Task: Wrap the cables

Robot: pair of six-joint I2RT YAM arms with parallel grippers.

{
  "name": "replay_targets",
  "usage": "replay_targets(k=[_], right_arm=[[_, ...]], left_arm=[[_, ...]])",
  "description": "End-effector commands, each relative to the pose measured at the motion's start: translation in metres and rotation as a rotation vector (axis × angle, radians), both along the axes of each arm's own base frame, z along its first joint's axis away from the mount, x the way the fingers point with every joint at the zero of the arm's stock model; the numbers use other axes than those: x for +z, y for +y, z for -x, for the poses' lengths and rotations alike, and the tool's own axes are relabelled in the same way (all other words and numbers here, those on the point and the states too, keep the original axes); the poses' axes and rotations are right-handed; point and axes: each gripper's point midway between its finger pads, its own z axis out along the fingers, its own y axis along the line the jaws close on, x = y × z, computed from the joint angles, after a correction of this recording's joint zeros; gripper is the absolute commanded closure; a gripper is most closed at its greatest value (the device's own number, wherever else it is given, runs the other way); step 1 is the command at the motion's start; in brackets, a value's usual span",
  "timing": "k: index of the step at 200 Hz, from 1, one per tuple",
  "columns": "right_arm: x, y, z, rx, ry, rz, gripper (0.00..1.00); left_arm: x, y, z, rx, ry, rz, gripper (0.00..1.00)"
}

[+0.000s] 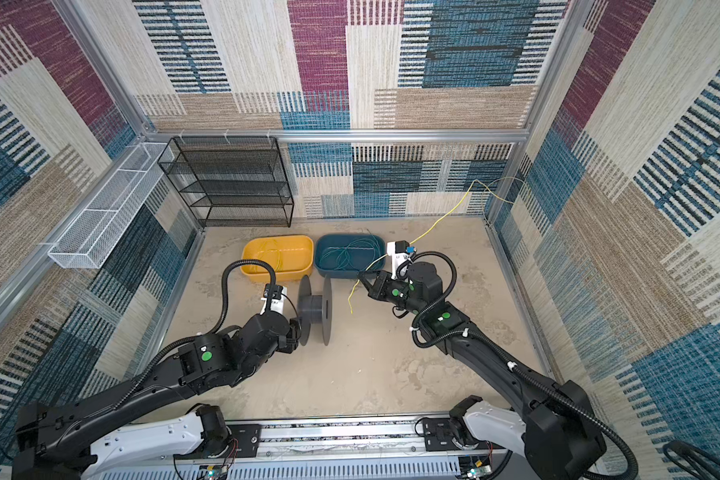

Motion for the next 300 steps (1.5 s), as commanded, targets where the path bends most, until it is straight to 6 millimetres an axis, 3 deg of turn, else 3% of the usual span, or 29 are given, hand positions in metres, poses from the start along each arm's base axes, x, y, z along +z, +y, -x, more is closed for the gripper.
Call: replay_targets(k=[1,24,41,83,127,158,237,300], right_arm=[[0.029,0.024,0.007,0.098,-0.070,-0.085,1.00],[0.038,0.058,0.015,0.177,-0.083,-0.139,1.00],[0.042,0.074,0.013,0.190,-0.098,-0.160,1.00],[0.031,0.096,-0.002,0.193,-0.102,-0.158,1.00],[0.005,0.114,-0.009,0.220,-0.066,-0.135,1.00],[0.001,0.118,-0.011,0.224,-0.075,-0.126,1.00],[-0.020,0.117,-0.010,0.220,-0.053,-0.087,1.00],[-0.028,0.118,-0.008,0.214,-0.051,-0.065,1.00]], left_arm=[[-0.009,-0.020,-0.001,-0.043,0.000,0.108,0.39],[-0.025,-0.037,-0.004,-0.108,-0.019,0.137,0.52],[-0.032,-0.038,-0.006,-0.108,-0.025,0.126,0.63],[-0.033,-0.038,-0.006,-0.129,-0.064,0.141,0.65],[-0.037,-0.040,-0.009,-0.142,-0.105,0.135,0.65],[-0.037,-0.039,-0.012,-0.174,-0.144,0.084,0.61],[-0.017,-0.032,-0.007,-0.228,-0.189,0.206,0.32],[0.002,-0.029,-0.018,-0.207,-0.132,0.373,0.34]])
